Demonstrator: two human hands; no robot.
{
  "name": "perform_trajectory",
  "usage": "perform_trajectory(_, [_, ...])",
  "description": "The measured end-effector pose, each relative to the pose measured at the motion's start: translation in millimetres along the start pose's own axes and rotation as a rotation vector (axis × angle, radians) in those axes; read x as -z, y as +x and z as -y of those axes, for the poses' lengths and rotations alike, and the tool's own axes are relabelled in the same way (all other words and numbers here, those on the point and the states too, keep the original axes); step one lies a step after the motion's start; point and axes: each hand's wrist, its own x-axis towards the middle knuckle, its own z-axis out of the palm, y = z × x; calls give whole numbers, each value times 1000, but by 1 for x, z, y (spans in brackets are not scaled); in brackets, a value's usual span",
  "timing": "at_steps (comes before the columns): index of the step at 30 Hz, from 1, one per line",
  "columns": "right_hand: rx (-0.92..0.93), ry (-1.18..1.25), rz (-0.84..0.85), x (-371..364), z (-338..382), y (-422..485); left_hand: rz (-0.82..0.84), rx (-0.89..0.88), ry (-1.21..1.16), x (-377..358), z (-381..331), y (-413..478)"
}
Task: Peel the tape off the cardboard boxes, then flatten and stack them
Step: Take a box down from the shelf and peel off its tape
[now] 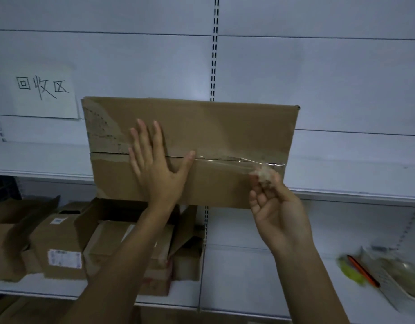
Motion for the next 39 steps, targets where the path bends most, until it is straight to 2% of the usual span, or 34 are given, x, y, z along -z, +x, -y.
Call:
perform_trajectory(5, [-10,208,-15,49,67,17,-61,22,62,-6,-7,-1])
perform_trajectory(9, [-136,120,-116,56,78,33,-143,130,-61,-12,-37,-20])
perform_trajectory(12, [-117,-7,-130,49,73,41,-209,261,-207,-29,-86,-43])
perform_trajectory(14, [-15,-89,-148,48,75,44,-167,270,-264,-42,-112,-52])
perform_trajectory(17, [336,-331,-156,53,80,41,-168,277,-291,-54,-123,-58])
perform_trajectory(20, [695,-578,37,58,73,29,-203,318,-390,-53,-123,-62])
perform_trajectory(23, [947,-783,287,58,61,24,-248,348,-455,-49,-134,-68])
perform_trajectory(25, [1098,-968,390,53,50,26,-255,372,-445,-45,-139,-71])
perform_trajectory(30, [1151,-1183,396,46,26,39,-272,396,-389,-36,-136,-76])
perform_trajectory(32, [1161,-1226,368,45,20,41,-266,432,-448,-31,-139,-77])
perform_trajectory(39, [1281,-1347,221,41,1,44,-122,438,-511,-12,-123,-59])
